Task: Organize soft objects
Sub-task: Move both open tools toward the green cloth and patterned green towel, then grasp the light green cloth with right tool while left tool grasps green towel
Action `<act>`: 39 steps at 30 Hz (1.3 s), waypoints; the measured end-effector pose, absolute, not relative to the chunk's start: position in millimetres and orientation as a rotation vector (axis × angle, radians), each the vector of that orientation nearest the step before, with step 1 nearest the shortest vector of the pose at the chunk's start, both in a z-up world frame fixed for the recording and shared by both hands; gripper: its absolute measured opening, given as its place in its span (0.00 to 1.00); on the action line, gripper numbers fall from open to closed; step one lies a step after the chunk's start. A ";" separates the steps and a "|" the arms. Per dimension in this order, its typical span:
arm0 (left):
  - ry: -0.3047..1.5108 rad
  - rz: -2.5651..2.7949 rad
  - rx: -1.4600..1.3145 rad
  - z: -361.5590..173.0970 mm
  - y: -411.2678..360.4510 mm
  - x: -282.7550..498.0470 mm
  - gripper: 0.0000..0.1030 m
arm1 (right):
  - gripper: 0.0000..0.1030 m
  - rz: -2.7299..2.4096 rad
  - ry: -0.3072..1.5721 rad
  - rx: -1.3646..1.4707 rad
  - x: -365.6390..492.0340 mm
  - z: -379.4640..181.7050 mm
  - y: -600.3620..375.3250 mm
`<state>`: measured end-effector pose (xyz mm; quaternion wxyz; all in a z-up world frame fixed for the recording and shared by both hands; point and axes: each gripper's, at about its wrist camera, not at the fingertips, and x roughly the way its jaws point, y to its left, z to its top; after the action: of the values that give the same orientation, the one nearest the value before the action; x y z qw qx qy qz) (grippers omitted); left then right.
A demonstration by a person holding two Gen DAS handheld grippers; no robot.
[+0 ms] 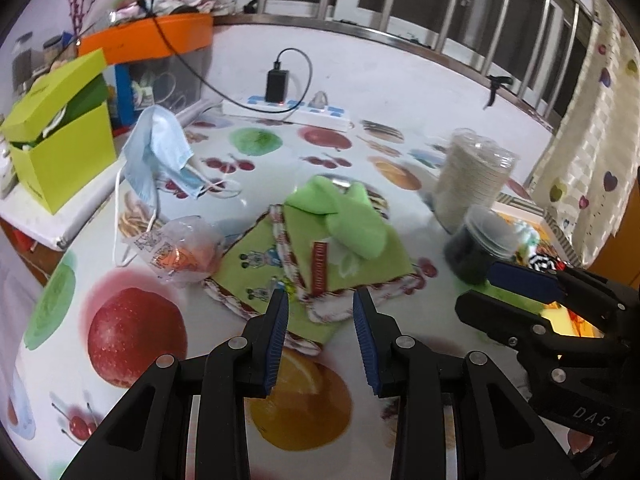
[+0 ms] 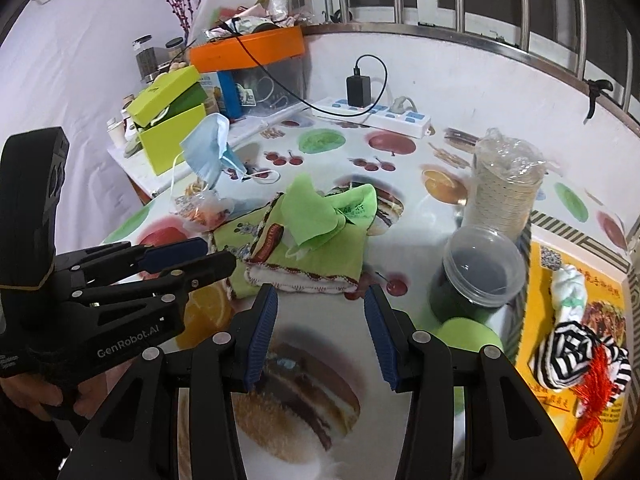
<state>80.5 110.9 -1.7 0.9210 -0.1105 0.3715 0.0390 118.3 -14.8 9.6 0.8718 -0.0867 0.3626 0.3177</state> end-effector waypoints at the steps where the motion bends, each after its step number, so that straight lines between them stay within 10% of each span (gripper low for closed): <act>1: 0.766 0.085 -0.233 -3.8 114.6 82.7 0.32 | 0.45 0.663 0.761 -0.178 120.9 8.8 -13.1; 29: 0.769 0.064 -0.346 -28.3 167.4 107.5 0.35 | 0.45 0.619 0.824 -0.119 200.3 -18.2 53.9; 33: 0.767 0.052 -0.361 -29.9 169.1 111.5 0.38 | 0.08 0.623 0.826 -0.120 201.7 -19.6 56.8; 39: 0.769 0.066 -0.371 -31.7 173.5 115.5 0.47 | 0.05 0.625 0.784 -0.083 192.6 -6.6 47.2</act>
<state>115.5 173.5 -31.7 0.9097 -0.1799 0.3728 0.0321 192.6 47.2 -6.6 0.8761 -0.0398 0.3757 0.2995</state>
